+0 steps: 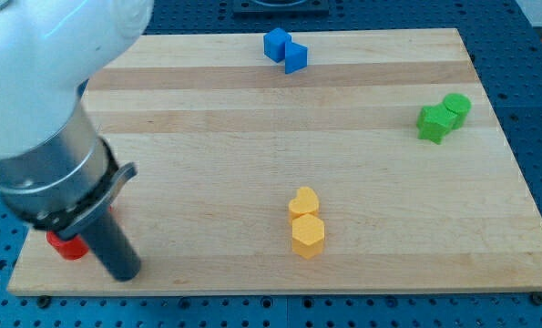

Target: Move the red star diagonally to the red circle

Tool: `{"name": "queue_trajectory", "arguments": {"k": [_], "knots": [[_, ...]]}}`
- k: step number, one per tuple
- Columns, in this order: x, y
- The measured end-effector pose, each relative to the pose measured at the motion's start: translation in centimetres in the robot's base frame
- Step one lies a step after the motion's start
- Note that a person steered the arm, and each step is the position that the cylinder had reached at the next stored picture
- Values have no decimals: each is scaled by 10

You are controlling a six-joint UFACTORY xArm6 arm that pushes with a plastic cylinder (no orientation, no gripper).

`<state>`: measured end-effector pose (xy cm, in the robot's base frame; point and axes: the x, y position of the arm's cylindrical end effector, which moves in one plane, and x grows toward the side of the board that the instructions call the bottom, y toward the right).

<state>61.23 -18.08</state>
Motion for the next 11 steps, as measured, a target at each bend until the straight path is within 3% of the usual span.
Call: {"name": "queue_trajectory", "arguments": {"k": [3,8,11], "knots": [[1,-50],[-101,-48],[-132,11]]}}
